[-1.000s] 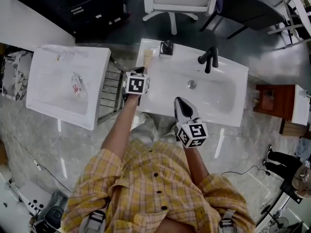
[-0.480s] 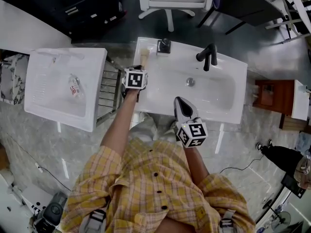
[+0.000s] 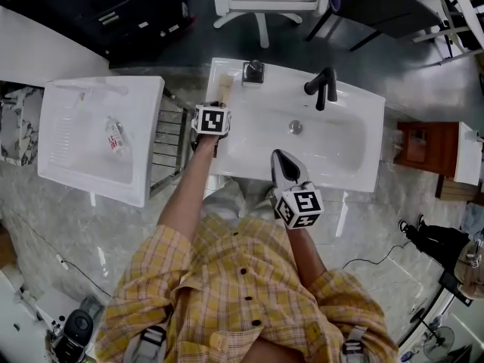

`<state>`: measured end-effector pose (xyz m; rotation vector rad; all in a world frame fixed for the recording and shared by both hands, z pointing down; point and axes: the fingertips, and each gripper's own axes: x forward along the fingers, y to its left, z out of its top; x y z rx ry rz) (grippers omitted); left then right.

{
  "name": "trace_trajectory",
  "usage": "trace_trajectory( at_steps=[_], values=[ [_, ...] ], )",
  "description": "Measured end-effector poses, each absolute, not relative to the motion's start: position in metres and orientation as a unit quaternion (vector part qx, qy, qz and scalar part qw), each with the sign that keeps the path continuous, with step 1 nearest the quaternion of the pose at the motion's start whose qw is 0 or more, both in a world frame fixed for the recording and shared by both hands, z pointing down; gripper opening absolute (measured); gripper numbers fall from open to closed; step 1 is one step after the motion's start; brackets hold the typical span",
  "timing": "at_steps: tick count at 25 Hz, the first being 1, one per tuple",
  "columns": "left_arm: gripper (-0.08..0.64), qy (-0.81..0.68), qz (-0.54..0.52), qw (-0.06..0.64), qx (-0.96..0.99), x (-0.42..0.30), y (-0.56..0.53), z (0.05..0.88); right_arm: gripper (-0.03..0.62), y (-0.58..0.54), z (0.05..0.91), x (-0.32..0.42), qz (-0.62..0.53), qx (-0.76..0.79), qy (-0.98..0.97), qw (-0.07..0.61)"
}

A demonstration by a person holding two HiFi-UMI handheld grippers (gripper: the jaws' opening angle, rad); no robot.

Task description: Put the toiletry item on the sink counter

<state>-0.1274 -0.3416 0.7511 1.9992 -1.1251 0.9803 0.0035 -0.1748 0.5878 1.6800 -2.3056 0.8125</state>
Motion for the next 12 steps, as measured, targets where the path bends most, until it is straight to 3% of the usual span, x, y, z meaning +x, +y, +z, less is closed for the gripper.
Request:
trace_trajectory(
  at_steps=[12],
  values=[
    [0.121,-0.434,0.362,0.315,0.763,-0.1248,-0.342,0.744,0.0,-0.1761,0.5901,0.0117,0.276,0.562,-0.774,0.092]
  ],
)
